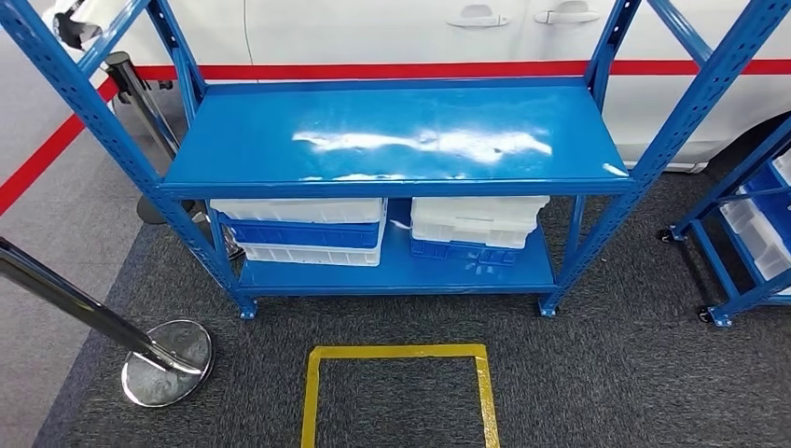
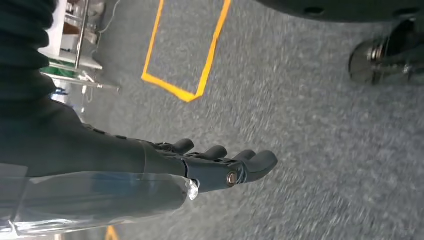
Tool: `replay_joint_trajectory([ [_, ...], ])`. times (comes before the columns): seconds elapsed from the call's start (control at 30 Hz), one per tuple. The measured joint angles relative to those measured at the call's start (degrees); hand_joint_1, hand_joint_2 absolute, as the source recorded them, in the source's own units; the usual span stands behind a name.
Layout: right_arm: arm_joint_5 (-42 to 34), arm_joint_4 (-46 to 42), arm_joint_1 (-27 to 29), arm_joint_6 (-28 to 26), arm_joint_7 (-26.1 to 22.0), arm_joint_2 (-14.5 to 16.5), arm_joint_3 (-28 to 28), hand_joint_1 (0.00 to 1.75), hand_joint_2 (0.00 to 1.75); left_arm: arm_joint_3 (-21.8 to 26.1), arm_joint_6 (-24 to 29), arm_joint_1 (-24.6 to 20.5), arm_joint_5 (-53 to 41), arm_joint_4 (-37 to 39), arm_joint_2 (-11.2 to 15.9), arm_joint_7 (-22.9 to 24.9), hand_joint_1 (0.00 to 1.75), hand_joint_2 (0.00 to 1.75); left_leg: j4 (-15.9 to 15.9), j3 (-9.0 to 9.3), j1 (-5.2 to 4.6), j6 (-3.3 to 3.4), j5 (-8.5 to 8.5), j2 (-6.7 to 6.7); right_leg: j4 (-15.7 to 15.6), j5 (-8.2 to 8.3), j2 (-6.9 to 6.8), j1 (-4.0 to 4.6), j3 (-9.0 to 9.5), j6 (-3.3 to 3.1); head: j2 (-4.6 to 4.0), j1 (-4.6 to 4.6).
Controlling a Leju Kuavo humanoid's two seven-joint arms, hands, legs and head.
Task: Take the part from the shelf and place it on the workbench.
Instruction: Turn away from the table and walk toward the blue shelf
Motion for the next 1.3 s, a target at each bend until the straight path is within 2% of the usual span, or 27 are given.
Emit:
replay_joint_trajectory([
  [0.03,-0.69,-0.10,-0.22,1.56,-0.73,-1.68,-0.75,0.00,0.00,0.21,-0.40,-0.09,0.35,0.00,-0.15,-3.72,0.00,0.00,2.97,-1.28,0.00,-0.03,-1.12,0.26,0.04,0.02,-0.28,0.06,-0.14,-0.02,0.00,0.00],
  [0.07,-1.71,-0.36,-0.82,3.20,-1.44,-3.87,-1.87,0.00,0.00,0.47,-1.81,-0.08,0.81,0.00,-0.22,-8.88,0.00,0.00,4.22,-1.72,0.00,0.03,-1.22,0.38,0.11,0.06,-0.43,0.08,-0.30,-0.04,0.00,0.00],
  [0.1,-2.65,-0.63,-1.61,4.26,-1.61,-5.67,-3.21,0.00,0.00,0.66,-3.86,0.02,0.95,0.01,0.02,-13.79,0.00,0.00,3.25,-1.02,-0.01,0.16,-0.27,0.48,0.20,0.10,-0.50,0.07,-0.42,-0.05,0.00,0.02],
  [0.17,-2.83,-1.24,-3.63,2.74,1.74,-8.27,-5.95,0.00,0.00,0.71,-8.26,0.05,-0.86,0.01,1.54,-19.56,0.00,0.00,-4.04,3.12,0.05,0.43,2.97,0.94,0.34,0.12,-0.56,0.19,-0.40,-0.02,0.00,0.05],
  [0.2,-1.32,-1.30,-4.29,0.08,6.76,-8.40,-6.69,0.00,0.00,0.47,-10.00,-0.12,-2.68,0.01,2.76,-18.36,0.00,0.00,-7.69,5.13,0.03,0.57,4.10,1.15,0.37,0.05,-0.78,0.43,-0.27,0.10,0.00,0.09],
  [0.23,0.89,-1.30,-4.78,-3.14,13.41,-7.92,-6.98,0.00,0.00,0.14,-11.58,-0.28,-4.34,0.00,3.94,-14.46,0.00,0.00,-10.27,6.56,0.02,0.72,4.71,1.25,0.33,0.00,-1.07,0.67,-0.11,0.28,0.00,0.08],
  [0.3,5.93,-0.81,-5.03,-7.15,27.97,-5.51,-6.67,0.00,0.00,-0.44,-14.89,-0.35,-6.02,0.00,5.90,0.02,0.00,0.00,-11.66,7.20,-0.05,0.65,4.98,1.03,0.38,-0.16,-1.55,1.10,0.02,0.44,0.00,0.07],
  [0.33,8.00,-0.42,-5.03,-6.30,34.09,-4.27,-6.28,0.00,0.00,-0.54,-16.26,-0.18,-5.72,0.00,6.51,8.80,0.00,0.00,-11.78,7.23,-0.13,0.57,5.10,0.90,0.41,-0.12,-1.59,1.03,-0.02,0.47,0.00,0.04],
  [0.37,9.56,0.04,-4.93,-3.83,38.25,-3.38,-5.84,0.00,0.00,-0.47,-17.46,0.02,-4.85,0.00,6.78,17.16,0.00,0.00,-11.90,7.21,-0.26,0.46,5.20,0.88,0.49,-0.12,-1.53,0.90,-0.10,0.46,0.00,0.02],
  [0.43,10.30,1.23,-4.80,2.11,42.14,-3.27,-5.25,0.00,0.00,0.50,-19.28,0.31,-0.82,0.01,5.64,31.72,0.00,0.00,-11.94,7.13,-0.70,0.70,5.18,0.97,0.48,0.00,-1.35,0.42,-0.28,0.76,0.00,0.00],
  [0.5,7.15,3.18,-5.01,2.28,42.25,-5.71,-6.03,0.00,0.00,3.26,-19.76,0.20,5.25,0.05,2.24,39.70,0.00,0.00,-11.96,7.10,-1.00,1.07,5.13,1.06,0.42,-0.02,-1.24,0.12,-0.33,1.07,0.00,0.02],
  [0.53,5.00,4.29,-5.12,0.44,42.26,-7.34,-6.91,0.00,0.00,5.05,-19.20,0.11,7.85,0.18,0.37,41.08,0.00,0.00,-11.96,7.11,-1.05,1.30,5.08,1.12,0.32,-0.03,-1.21,0.09,-0.25,1.16,0.00,0.03],
  [0.6,2.09,6.00,-5.15,-2.73,42.27,-9.86,-8.69,0.00,0.00,8.21,-16.91,-0.18,10.56,0.55,-2.06,41.11,0.00,0.00,-11.93,7.12,-1.01,1.60,5.03,1.19,0.02,0.10,-1.16,0.14,-0.02,1.34,0.00,0.07],
  [0.67,1.41,6.53,-5.07,-3.34,42.27,-11.23,-9.37,0.00,0.00,9.74,-14.57,-0.52,10.64,0.78,-3.01,40.76,0.00,0.00,-11.91,7.07,-1.03,1.86,5.05,1.22,-0.20,0.30,-1.15,0.12,0.10,1.64,0.00,0.08],
  [0.8,0.93,4.84,-4.80,-2.73,42.27,-9.65,-9.40,0.00,0.00,10.10,-11.66,-0.63,8.94,0.60,-3.23,37.27,0.00,0.00,-11.89,7.06,-1.07,2.06,5.07,1.30,-0.28,0.40,-1.02,0.10,0.10,1.85,0.00,0.07],
  [0.93,0.72,4.07,-4.77,-3.27,42.27,-7.51,-9.41,0.00,0.00,10.24,-11.28,-0.60,8.67,0.57,-2.87,36.33,0.00,0.00,-11.89,7.10,-1.07,2.06,5.07,1.31,-0.27,0.38,-1.00,0.10,0.09,1.88,0.00,0.07],
  [1.3,0.75,2.39,-4.75,-3.19,42.27,-7.05,-9.41,0.00,0.00,11.03,-10.92,-0.61,8.65,0.57,-2.87,36.16,0.00,0.00,-11.90,7.14,-1.04,2.05,5.09,1.31,-0.26,0.38,-1.00,0.14,0.11,1.89,0.00,0.08],
])
